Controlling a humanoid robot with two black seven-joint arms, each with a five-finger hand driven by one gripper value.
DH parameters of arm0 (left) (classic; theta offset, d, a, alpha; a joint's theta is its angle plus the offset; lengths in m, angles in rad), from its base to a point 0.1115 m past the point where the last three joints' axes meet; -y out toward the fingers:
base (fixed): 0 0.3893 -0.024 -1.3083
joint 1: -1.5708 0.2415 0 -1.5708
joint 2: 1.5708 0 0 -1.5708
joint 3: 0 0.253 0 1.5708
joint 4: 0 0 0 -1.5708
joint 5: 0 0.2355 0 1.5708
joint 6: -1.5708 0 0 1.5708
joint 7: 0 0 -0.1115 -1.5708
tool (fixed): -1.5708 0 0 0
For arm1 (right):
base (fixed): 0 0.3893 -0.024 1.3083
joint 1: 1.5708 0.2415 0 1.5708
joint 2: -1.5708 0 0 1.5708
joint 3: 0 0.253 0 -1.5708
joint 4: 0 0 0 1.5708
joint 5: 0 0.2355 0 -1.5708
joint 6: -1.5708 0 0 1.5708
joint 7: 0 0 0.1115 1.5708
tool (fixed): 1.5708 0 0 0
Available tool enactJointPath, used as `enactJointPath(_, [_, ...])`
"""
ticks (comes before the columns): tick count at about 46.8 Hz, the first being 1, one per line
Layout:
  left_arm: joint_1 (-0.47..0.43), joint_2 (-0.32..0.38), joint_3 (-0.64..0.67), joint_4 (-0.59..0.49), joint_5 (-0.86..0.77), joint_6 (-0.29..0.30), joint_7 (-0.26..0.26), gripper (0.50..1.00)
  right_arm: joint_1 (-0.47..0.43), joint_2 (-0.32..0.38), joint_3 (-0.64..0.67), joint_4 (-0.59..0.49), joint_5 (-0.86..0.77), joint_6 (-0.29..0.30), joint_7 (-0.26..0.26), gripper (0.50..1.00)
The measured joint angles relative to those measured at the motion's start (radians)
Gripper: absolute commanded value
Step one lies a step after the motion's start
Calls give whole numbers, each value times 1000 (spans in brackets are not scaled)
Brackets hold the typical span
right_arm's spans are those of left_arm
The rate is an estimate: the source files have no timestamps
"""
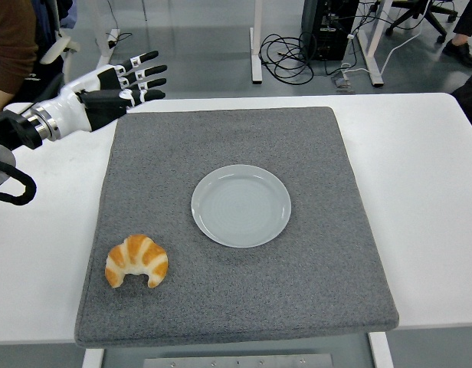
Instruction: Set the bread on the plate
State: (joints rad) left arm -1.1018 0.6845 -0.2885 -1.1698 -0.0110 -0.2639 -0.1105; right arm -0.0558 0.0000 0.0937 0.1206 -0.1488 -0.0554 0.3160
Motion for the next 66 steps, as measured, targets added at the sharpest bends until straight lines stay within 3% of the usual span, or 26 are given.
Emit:
enactJointPath(14, [-226,161,199,-168,22,23,2,966,0,0,1,7,0,0,0,1000])
enactJointPath(21, [-306,214,287,-241,117,23,4,966,-1,0,1,7,0,0,0,1000])
enactJointPath(26, [-340,250,326,-299,235,23,32,966,-4,0,1,7,0,0,0,1000])
enactJointPath(39, [-338,324,332,-407,621,11,49,966,-4,0,1,7,0,0,0,1000])
enactJointPath(56, [-330,379,345,-495,799,-17,46,966,-4,0,1,6,0,0,0,1000])
enactJointPath(66, [-266,391,346,-501,879,-23,35,966,-2,0,0,6,0,0,0,1000])
